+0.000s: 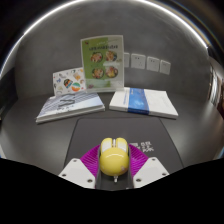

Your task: Arrange mouse

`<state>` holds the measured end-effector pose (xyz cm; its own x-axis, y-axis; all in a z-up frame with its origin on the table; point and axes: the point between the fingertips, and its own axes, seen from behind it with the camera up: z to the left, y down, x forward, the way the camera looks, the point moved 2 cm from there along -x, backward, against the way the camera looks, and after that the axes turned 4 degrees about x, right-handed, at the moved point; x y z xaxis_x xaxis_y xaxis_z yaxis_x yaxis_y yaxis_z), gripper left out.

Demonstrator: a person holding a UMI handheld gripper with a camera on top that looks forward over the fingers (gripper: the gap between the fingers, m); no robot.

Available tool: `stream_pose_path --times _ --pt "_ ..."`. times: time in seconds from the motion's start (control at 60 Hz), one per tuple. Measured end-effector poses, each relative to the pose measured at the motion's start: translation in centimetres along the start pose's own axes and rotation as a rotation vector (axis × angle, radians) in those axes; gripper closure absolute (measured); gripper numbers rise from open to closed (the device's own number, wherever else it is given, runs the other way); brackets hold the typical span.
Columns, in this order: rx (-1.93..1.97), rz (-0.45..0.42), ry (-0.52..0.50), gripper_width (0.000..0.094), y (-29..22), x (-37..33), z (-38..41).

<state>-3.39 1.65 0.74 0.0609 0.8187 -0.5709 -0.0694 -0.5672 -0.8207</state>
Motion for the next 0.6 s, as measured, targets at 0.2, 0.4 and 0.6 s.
stream_pose_path --times 0.2,0.4,0.6 --pt "0.007 0.028 0.006 0.0441 0.4 0.5 -0.3" --pt "0.007 0.027 -0.127 0.0108 0.7 -2.3 0.1" --pt "0.006 -0.031 -0.229 0.0097 1.3 -8.7 -6.0"
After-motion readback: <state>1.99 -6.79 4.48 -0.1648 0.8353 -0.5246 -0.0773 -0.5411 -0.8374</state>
